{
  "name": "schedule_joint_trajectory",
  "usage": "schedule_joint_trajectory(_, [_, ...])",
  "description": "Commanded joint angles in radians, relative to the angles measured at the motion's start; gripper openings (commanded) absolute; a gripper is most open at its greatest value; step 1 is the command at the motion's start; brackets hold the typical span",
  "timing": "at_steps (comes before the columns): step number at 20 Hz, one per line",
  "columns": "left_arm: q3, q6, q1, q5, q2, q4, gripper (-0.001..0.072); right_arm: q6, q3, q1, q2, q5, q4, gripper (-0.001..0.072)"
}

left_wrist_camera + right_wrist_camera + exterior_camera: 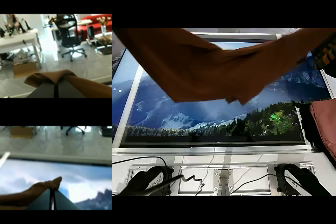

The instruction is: Fold the clothes and pants, and hang the long-sleeved shirts on hangers.

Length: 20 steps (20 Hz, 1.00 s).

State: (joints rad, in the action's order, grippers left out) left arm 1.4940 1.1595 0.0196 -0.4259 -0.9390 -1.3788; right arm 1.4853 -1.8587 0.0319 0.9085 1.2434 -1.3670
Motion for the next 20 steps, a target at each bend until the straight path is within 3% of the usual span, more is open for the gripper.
schedule_joint_trajectory(1, [-0.002,0.032,-0.016,-0.200,-0.003,-0.005,0.0013,-0.022,0.040,0.001,-0.046,0.336,-0.094,0.0013])
schedule_joint_trajectory(3, [-0.010,0.065,-0.002,-0.417,-0.097,-0.001,0.0013,-0.022,0.177,0.001,-0.046,0.378,-0.107,0.0014])
schedule_joint_trajectory(6, [-0.038,0.064,0.023,-0.479,-0.289,0.002,0.0014,-0.022,0.473,0.000,-0.045,0.231,-0.102,0.0014])
schedule_joint_trajectory(12, [-0.038,0.064,0.072,-0.235,-0.580,0.003,0.0014,-0.021,0.893,0.001,0.039,-0.294,-0.105,0.0014])
schedule_joint_trajectory(16, [-0.038,0.064,0.102,-0.047,-0.684,0.003,0.0014,0.012,0.946,0.001,0.177,-0.576,-0.104,0.0014])
schedule_joint_trajectory(20, [-0.038,0.064,0.112,0.112,-0.723,0.003,0.0014,0.119,0.946,0.001,0.301,-0.807,-0.105,0.0014])
